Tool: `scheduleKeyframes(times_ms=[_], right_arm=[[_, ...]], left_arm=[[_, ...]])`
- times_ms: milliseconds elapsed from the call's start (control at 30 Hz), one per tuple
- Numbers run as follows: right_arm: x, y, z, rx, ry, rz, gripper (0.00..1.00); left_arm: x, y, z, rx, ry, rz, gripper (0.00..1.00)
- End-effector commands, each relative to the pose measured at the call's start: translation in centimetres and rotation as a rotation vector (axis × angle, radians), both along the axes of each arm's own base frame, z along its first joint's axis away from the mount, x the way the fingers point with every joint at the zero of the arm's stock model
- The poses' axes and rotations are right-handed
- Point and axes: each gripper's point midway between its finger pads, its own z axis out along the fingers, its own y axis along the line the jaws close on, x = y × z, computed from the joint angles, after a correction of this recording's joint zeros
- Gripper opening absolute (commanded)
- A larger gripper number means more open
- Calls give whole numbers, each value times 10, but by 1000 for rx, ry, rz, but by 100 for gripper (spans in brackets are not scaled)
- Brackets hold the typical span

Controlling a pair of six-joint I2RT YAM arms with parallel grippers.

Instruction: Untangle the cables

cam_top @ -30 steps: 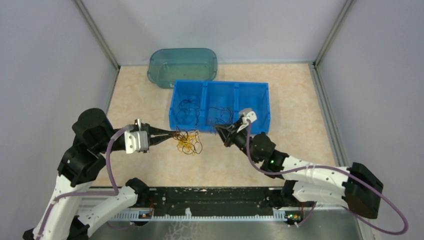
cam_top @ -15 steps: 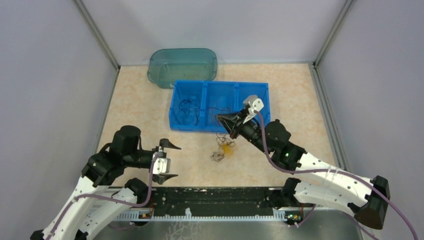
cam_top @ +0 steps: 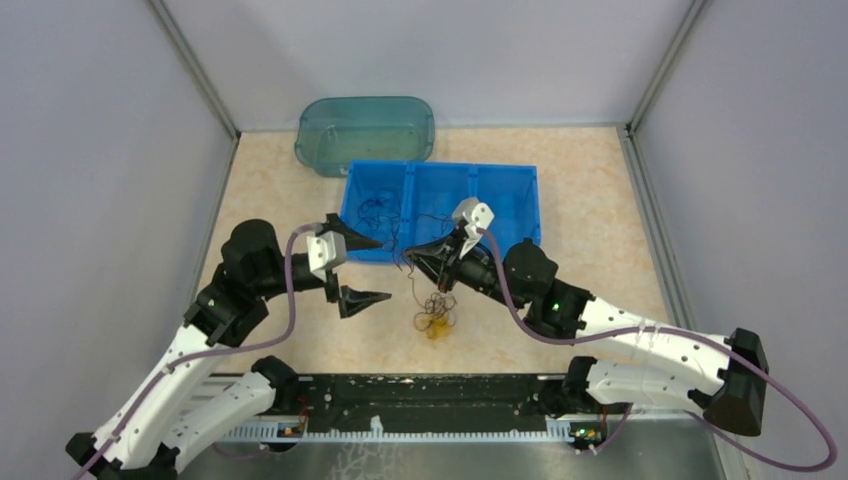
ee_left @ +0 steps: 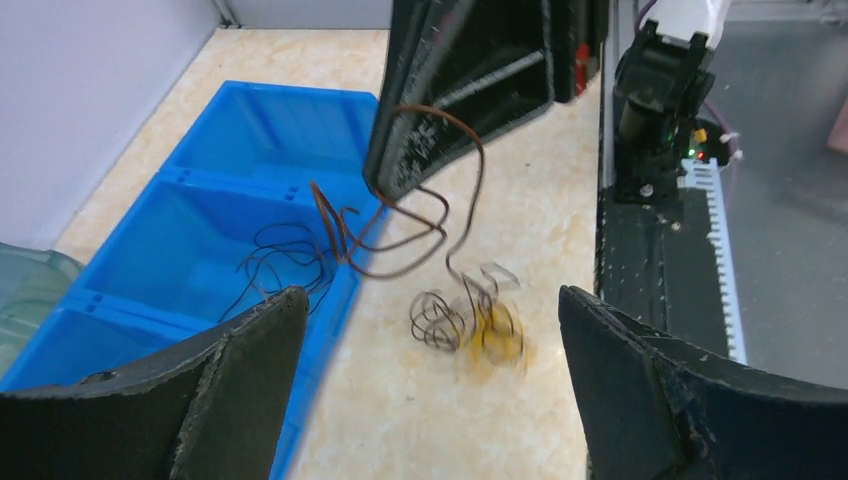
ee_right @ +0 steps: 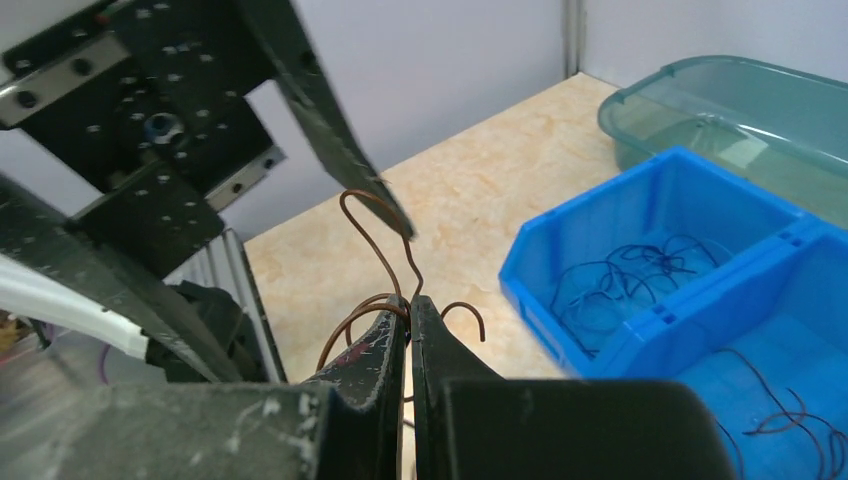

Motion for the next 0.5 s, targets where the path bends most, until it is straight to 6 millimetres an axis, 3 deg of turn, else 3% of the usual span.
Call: scheduleKeyframes(times_ms=[0,133,367,467], right_arm=[[-7,10,55,127,-79,6,0],[-5,13,70,174,-87,-34,0],[6,19,88,221,-63,-111,0],[2,30,89,216,-51,-102,0]], left_arm=[[-6,-16,22,-106,116,-53,100],[-10,-21,7,-104,181,-90,100],[-24,-25,-1,-113,226,-179,99],[-15,-27,-5,-117,218,-145,90]])
